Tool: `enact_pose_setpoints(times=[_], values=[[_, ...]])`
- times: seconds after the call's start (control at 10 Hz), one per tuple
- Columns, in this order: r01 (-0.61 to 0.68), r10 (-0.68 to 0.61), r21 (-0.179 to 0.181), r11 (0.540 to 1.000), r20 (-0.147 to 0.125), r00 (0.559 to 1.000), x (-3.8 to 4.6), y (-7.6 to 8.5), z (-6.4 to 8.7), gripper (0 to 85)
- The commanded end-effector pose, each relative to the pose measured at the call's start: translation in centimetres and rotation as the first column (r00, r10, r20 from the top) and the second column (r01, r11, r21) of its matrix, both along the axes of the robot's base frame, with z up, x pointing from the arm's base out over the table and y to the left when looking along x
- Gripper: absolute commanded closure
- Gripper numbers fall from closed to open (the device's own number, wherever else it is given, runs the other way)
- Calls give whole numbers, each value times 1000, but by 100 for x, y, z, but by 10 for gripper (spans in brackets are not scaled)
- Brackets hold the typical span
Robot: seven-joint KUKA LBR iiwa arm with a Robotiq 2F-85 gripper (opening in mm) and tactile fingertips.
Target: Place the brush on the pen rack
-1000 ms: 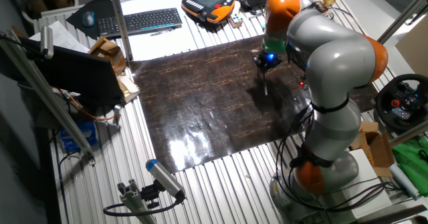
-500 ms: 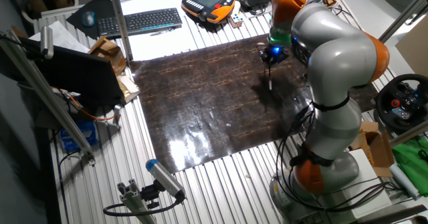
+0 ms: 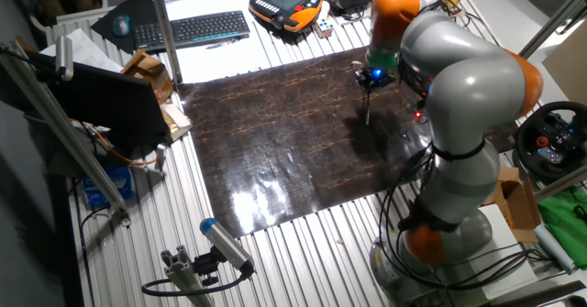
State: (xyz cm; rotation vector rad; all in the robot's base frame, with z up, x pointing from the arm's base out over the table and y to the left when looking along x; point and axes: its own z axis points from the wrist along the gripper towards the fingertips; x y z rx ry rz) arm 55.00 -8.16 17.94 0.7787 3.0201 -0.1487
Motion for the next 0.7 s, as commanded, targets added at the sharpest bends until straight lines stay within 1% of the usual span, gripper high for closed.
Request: enact_pose_setpoints(times=[0.0, 0.2, 0.3, 0.4, 0.5, 0.6], values=[[14, -12, -36, 999, 51, 999, 1, 5, -1, 840], [75, -69, -48, 996, 112, 991, 1, 5, -1, 840], [97, -88, -71, 993, 126, 988, 1, 5, -1, 840], [126, -115, -76, 989, 130, 985, 1, 5, -1, 840], [133, -121, -90, 987, 127, 985, 1, 5, -1, 840], [137, -126, -91, 986, 119, 985, 1, 5, -1, 840]])
